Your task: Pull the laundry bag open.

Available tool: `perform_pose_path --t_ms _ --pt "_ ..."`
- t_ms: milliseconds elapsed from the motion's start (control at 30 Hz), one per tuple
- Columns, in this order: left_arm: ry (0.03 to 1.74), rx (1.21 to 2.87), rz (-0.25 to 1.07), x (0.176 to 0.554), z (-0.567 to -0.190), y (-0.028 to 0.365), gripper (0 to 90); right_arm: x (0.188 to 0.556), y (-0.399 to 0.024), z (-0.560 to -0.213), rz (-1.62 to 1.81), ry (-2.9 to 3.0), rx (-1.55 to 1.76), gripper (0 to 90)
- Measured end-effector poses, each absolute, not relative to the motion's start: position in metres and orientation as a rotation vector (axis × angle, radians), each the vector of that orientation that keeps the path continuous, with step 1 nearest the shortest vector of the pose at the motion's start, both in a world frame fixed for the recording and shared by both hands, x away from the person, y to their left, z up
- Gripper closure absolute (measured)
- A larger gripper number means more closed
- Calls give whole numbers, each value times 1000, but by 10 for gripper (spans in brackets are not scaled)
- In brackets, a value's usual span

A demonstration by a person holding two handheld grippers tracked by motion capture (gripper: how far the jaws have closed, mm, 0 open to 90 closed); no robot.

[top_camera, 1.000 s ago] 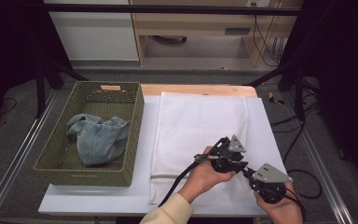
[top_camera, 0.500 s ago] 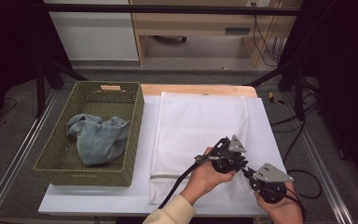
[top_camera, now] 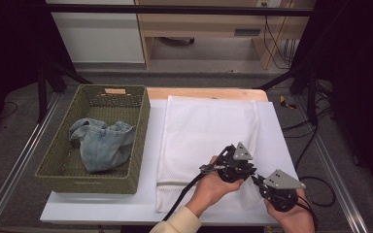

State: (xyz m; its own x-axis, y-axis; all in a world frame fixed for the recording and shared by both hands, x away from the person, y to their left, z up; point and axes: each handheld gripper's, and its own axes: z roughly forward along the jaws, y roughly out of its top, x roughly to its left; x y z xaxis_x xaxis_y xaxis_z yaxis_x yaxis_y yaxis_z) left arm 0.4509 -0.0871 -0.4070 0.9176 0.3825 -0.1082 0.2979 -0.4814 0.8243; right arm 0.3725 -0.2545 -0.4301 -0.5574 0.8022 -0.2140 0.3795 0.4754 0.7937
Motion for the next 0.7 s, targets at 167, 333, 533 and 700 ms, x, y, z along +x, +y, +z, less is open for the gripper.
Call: perform_pose_path --t_ms 167,333,533,700 --pt "510 2086 117 448 -409 -86 818 373 -254 -431 951 2146 995 864" --pt "510 2056 148 444 -410 -84 818 373 -256 -431 962 2137 1016 864" --pt "518 2029 166 440 -412 -81 819 372 -257 -431 967 2131 1037 862" --pt "520 2015 180 437 -414 -81 819 372 -257 -431 972 2129 1053 859"
